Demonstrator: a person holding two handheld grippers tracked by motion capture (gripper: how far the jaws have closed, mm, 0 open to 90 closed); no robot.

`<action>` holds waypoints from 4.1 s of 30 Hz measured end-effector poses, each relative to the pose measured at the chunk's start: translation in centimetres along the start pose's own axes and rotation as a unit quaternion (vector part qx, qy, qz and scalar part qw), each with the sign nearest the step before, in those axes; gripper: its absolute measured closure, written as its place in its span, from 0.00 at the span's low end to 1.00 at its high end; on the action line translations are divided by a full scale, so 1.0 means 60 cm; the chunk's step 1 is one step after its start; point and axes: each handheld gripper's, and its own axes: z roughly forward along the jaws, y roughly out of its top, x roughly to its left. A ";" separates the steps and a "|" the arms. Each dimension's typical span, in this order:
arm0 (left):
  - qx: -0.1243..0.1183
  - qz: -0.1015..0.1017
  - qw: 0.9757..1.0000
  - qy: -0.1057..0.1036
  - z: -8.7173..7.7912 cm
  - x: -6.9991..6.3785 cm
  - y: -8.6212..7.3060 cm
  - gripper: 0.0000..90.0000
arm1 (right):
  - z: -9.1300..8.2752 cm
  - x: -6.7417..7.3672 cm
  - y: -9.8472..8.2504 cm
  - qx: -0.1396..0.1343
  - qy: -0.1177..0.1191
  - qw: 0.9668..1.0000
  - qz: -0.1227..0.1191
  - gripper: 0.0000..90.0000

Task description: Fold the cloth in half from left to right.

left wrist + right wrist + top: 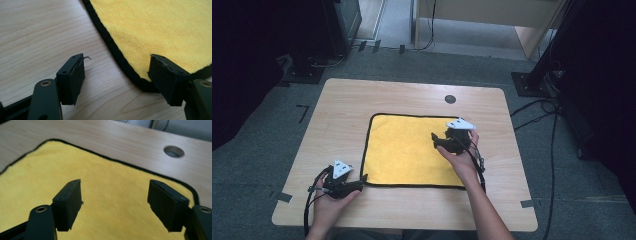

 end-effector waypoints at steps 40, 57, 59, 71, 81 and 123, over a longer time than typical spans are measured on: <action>0.014 -0.015 1.000 -0.005 -0.027 -0.019 -0.014 0.52 | 0.343 0.270 0.109 0.101 0.011 0.995 -0.011 0.62; 0.028 0.010 0.997 -0.073 -0.037 -0.009 -0.012 0.97 | 0.349 0.281 0.131 0.087 0.026 0.996 0.007 0.89; 0.029 0.009 0.997 -0.074 -0.035 -0.010 -0.011 0.95 | 0.349 0.283 0.127 0.100 0.019 0.995 0.022 0.77; 0.052 -0.001 0.994 -0.092 -0.035 -0.009 -0.011 0.93 | 0.360 0.296 0.111 0.103 -0.032 0.994 -0.031 0.96; -0.018 -0.038 0.994 -0.106 -0.064 0.021 -0.004 1.00 | 0.338 0.282 0.145 0.056 0.029 0.998 0.002 0.97; -0.110 0.015 0.977 -0.181 -0.005 -0.249 0.111 1.00 | 0.139 0.011 0.134 0.005 0.075 0.994 0.083 0.96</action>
